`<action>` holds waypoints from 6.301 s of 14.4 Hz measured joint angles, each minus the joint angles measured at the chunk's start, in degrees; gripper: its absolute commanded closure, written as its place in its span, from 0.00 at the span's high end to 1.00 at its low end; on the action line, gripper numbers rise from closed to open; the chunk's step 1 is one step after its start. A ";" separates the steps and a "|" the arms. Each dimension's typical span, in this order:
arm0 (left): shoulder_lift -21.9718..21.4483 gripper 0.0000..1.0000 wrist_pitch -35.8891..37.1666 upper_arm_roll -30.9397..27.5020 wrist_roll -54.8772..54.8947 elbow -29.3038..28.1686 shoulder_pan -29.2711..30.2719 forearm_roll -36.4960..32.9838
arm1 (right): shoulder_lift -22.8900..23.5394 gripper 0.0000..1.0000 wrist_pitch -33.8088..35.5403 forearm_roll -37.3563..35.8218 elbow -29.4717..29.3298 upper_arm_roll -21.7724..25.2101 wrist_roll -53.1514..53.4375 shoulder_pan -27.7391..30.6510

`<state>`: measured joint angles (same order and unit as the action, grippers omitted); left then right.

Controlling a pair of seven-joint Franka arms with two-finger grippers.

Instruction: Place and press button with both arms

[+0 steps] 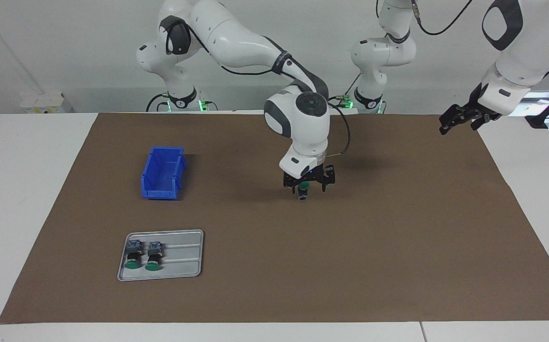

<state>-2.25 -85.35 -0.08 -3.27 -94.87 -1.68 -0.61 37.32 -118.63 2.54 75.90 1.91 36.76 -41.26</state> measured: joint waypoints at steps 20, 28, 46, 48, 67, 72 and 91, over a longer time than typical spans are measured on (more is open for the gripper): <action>-0.01 1.00 0.02 0.39 0.06 0.59 -0.13 0.00 | -0.99 0.00 -1.43 0.05 6.73 0.22 -4.51 -1.52; -0.01 1.00 0.05 0.42 0.06 0.59 -0.13 0.00 | -14.65 0.00 7.67 -0.16 10.25 1.02 -14.29 12.06; -0.66 1.00 0.53 0.70 1.31 0.61 0.89 0.00 | -42.70 0.00 -1.83 -0.15 53.56 0.97 -40.44 37.19; -0.97 1.00 0.63 2.55 2.64 0.61 3.41 0.00 | -41.98 0.00 -3.85 -0.15 54.65 0.97 -40.48 37.46; -1.00 1.00 0.75 4.46 2.96 0.50 5.04 0.00 | -37.51 0.87 -10.57 -0.15 56.92 0.54 -41.12 37.95; -1.00 1.00 0.75 4.46 2.96 0.50 5.04 0.00 | -38.46 0.99 4.59 -0.34 44.32 0.21 -41.18 37.89; -1.00 1.00 0.75 4.46 2.96 0.50 5.04 0.00 | -38.72 0.99 34.24 -2.91 14.45 1.54 -41.18 39.65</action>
<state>-3.25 -84.60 4.39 -0.31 -94.37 3.36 -0.61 -1.40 -84.39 -0.37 90.35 3.46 -4.42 -1.60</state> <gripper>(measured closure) 0.000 0.009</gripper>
